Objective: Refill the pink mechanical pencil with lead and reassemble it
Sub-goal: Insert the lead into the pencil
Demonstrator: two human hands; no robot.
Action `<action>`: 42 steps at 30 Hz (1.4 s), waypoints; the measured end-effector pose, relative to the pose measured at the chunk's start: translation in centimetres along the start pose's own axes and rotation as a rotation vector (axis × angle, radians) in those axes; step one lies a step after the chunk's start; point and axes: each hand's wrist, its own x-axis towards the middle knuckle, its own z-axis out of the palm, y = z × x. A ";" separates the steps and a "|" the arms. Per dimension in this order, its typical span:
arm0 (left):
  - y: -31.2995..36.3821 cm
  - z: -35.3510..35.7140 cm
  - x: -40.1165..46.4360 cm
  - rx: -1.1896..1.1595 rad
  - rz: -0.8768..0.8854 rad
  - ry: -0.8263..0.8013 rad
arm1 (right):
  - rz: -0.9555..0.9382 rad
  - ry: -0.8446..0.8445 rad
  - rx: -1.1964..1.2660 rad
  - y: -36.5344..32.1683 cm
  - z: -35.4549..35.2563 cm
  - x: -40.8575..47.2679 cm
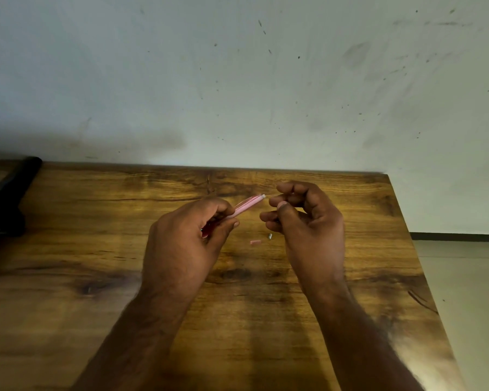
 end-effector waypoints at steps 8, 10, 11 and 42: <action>-0.5 0.0 0.0 -0.042 -0.005 0.002 | -0.002 -0.052 -0.690 1.7 -3.0 1.5; -0.5 0.0 -0.1 -0.044 -0.008 0.002 | 0.027 -0.149 -0.804 1.8 -2.7 1.2; -0.5 0.0 -0.1 -0.045 -0.010 0.001 | 0.027 -0.174 -0.836 1.8 -2.4 1.0; -0.5 0.2 -0.1 -0.016 0.023 -0.048 | -0.021 -0.129 -0.242 0.7 -1.8 1.2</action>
